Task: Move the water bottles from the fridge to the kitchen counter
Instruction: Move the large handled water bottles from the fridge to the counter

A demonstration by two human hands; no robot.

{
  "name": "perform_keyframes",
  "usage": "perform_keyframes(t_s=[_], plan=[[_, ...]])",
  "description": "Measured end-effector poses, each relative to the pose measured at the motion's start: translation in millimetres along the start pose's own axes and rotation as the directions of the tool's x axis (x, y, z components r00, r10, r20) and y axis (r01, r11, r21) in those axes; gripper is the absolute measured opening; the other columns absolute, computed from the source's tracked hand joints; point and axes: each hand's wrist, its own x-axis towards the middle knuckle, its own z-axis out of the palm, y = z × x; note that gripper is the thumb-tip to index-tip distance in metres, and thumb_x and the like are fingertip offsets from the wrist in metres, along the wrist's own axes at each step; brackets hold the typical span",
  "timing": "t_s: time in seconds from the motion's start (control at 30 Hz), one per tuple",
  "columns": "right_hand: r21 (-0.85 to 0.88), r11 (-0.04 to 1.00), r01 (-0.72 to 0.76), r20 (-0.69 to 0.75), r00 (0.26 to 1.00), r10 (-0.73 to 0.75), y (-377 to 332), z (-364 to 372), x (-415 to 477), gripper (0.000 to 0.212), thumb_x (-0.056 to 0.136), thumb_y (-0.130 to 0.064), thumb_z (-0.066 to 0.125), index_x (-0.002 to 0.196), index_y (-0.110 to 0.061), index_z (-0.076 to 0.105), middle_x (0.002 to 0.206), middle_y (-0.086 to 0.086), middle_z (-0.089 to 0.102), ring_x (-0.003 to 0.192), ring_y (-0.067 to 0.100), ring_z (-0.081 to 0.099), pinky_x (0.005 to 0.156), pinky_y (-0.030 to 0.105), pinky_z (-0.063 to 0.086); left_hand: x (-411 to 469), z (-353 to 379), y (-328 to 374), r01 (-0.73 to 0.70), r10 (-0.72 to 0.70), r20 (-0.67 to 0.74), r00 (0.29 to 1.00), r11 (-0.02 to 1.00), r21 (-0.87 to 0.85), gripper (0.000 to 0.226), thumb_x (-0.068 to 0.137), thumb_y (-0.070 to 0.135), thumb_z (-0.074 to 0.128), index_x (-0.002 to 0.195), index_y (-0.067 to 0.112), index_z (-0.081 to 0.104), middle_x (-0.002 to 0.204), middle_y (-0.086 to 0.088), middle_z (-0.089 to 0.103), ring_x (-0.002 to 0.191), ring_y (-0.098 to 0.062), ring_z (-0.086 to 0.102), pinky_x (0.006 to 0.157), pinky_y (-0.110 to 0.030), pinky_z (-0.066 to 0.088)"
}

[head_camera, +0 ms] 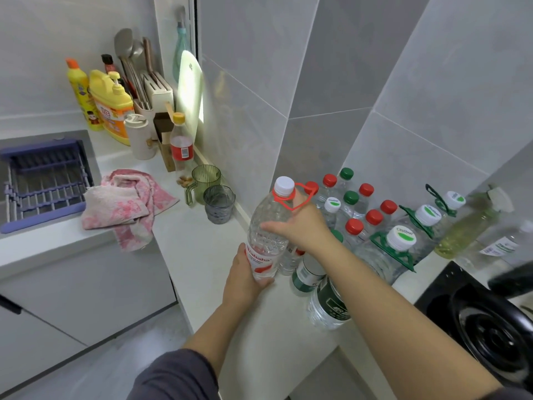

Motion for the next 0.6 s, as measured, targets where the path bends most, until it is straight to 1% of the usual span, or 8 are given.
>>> perform_keyframes(t_s=[0.07,0.1,0.17,0.23,0.33,0.43,0.5,0.6], plan=[[-0.332,0.942,-0.045,0.066,0.995,0.07,5,-8,-3,0.076,0.069,-0.045,0.08,0.134,-0.024,0.047,0.128,0.004,0.056,0.121,0.027,0.051,0.102,0.044,0.043,0,0,-1,-0.012,0.012,0.001,1.0,1.0,-0.005,0.07,0.066,0.031,0.086,0.12,0.028,0.041,0.118,0.006,0.058,0.106,-0.014,0.059,0.086,-0.036,0.052],[-0.416,0.907,-0.062,0.101,0.988,0.114,8,-12,-5,0.077,0.074,-0.039,0.078,0.14,-0.023,0.043,0.137,0.006,0.049,0.128,0.029,0.045,0.106,0.045,0.04,2,-1,-1,-0.014,0.014,0.008,1.0,1.0,0.001,0.068,0.068,0.026,0.085,0.12,0.028,0.04,0.12,0.005,0.058,0.106,-0.014,0.059,0.087,-0.034,0.05],[-0.426,0.899,-0.103,0.127,0.977,0.172,14,-16,-7,0.07,0.083,-0.014,0.068,0.146,-0.017,0.038,0.148,0.007,0.037,0.134,0.032,0.039,0.109,0.046,0.039,6,-5,-1,-0.016,0.016,0.039,0.999,1.0,0.003,0.068,0.07,0.02,0.084,0.119,0.029,0.038,0.121,0.004,0.057,0.104,-0.012,0.057,0.086,-0.028,0.047],[-0.433,0.893,-0.125,0.051,0.985,0.163,18,-16,-8,0.063,0.085,0.006,0.057,0.143,-0.016,0.045,0.145,0.009,0.042,0.126,0.034,0.049,0.1,0.045,0.046,10,-8,-1,-0.022,0.021,0.078,0.997,1.0,0.003,0.069,0.071,0.018,0.084,0.119,0.031,0.036,0.119,0.007,0.056,0.103,-0.01,0.055,0.083,-0.021,0.043],[-0.477,0.867,-0.142,-0.037,0.989,0.141,19,-16,-2,0.049,0.088,0.007,0.053,0.132,-0.015,0.055,0.129,0.012,0.053,0.112,0.037,0.056,0.09,0.042,0.049,14,-13,-3,-0.032,0.03,0.113,0.993,0.999,0.015,0.07,0.069,0.015,0.084,0.119,0.031,0.036,0.115,0.01,0.055,0.102,-0.01,0.055,0.075,-0.008,0.037],[-0.488,0.863,-0.132,-0.012,0.989,0.144,21,-18,5,0.041,0.09,0.006,0.052,0.127,-0.012,0.06,0.122,0.015,0.057,0.109,0.036,0.058,0.085,0.038,0.048,17,-16,-5,-0.04,0.037,0.134,0.99,0.999,0.017,0.072,0.069,0.016,0.084,0.124,0.025,0.039,0.115,0.01,0.055,0.103,-0.009,0.055,0.075,-0.007,0.036],[-0.508,0.852,-0.127,0.009,0.988,0.152,21,-20,6,0.042,0.088,0.009,0.052,0.124,-0.011,0.062,0.116,0.016,0.06,0.103,0.035,0.06,0.078,0.035,0.047,17,-17,-6,-0.051,0.047,0.143,0.989,0.998,0.027,0.073,0.069,0.018,0.084,0.128,0.021,0.04,0.115,0.012,0.053,0.102,-0.007,0.054,0.074,-0.004,0.035],[-0.516,0.846,-0.137,0.008,0.986,0.164,21,-22,7,0.046,0.088,0.01,0.05,0.126,-0.013,0.062,0.111,0.017,0.062,0.1,0.036,0.062,0.073,0.033,0.045,15,-18,-6,-0.075,0.066,0.155,0.986,0.996,0.052,0.072,0.071,0.022,0.083,0.129,0.023,0.041,0.116,0.014,0.05,0.102,-0.004,0.051,0.074,-0.004,0.034]])
